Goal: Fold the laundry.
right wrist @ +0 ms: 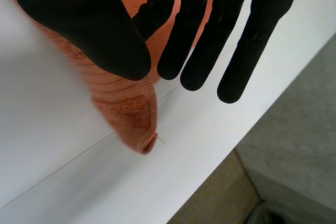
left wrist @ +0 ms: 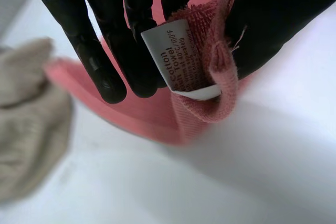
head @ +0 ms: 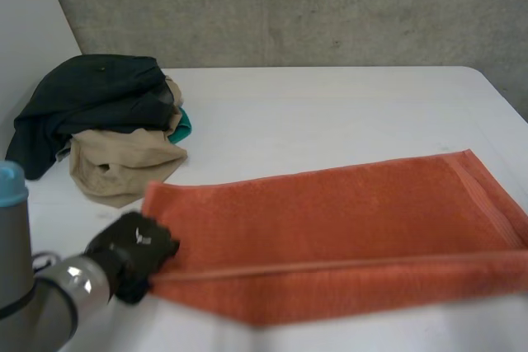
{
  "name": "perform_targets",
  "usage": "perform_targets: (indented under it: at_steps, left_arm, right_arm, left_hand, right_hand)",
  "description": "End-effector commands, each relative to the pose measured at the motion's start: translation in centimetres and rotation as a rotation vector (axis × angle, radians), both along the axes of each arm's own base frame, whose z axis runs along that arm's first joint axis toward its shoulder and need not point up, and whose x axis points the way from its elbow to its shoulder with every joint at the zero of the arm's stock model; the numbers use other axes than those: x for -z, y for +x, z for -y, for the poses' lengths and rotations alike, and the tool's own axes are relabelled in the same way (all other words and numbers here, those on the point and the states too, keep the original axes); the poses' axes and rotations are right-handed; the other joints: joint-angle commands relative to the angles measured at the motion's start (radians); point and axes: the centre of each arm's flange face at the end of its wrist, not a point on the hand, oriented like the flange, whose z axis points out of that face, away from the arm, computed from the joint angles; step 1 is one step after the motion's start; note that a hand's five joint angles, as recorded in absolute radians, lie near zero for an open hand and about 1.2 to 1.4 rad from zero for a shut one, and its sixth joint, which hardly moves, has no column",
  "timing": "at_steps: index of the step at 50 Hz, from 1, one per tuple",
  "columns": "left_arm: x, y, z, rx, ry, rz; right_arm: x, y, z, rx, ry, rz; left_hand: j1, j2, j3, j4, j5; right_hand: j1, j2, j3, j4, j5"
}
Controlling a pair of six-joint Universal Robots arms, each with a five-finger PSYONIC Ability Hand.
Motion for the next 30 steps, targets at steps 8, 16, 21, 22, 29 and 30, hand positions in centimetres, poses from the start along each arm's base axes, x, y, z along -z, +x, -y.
perform_targets:
  at_steps: [8,16,21,22,29,30]
  left_arm:
    - [1.8,-4.3,8.4,-0.051,-0.179,-0.156]
    - [-0.7,-6.4,13.4,-0.080,-0.364,-0.236]
    - [-10.2,-9.1,17.5,-0.053,-0.750,-0.473]
    - [-11.9,-9.2,18.0,-0.054,-0.818,-0.522]
    - [-21.1,-7.8,19.8,-0.045,-1.119,-0.881]
    - [-21.0,-7.4,20.2,-0.057,-1.102,-0.866]
  right_arm:
    - [2.9,6.1,8.3,-0.091,-0.322,0.152]
    - [-0.6,7.6,14.9,-0.086,-0.688,0.113]
    - [-9.1,8.2,17.6,0.002,-1.036,0.235]
    - [-10.2,8.2,17.8,0.010,-1.079,0.268]
    - [-19.8,8.0,15.8,0.001,-1.322,0.523]
    - [-20.3,7.9,15.3,-0.003,-1.315,0.522]
  left_hand:
    - [0.267,0.209,0.201,0.196,0.269]
    - [0.267,0.209,0.201,0.196,0.269]
    - [0.267,0.209,0.201,0.196,0.269]
    - [0.267,0.209,0.201,0.196,0.269]
    - [0.267,0.209,0.201,0.196,0.269]
    - [0.267,0.209,0.201,0.196,0.269]
  right_hand:
    - [0.226,0.227,0.207,0.198,0.196]
    - [0.226,0.227,0.207,0.198,0.196]
    - [0.226,0.227,0.207,0.198,0.196]
    - [0.226,0.227,0.207,0.198,0.196]
    - [0.226,0.227,0.207,0.198,0.196]
    - [0.226,0.227,0.207,0.198,0.196]
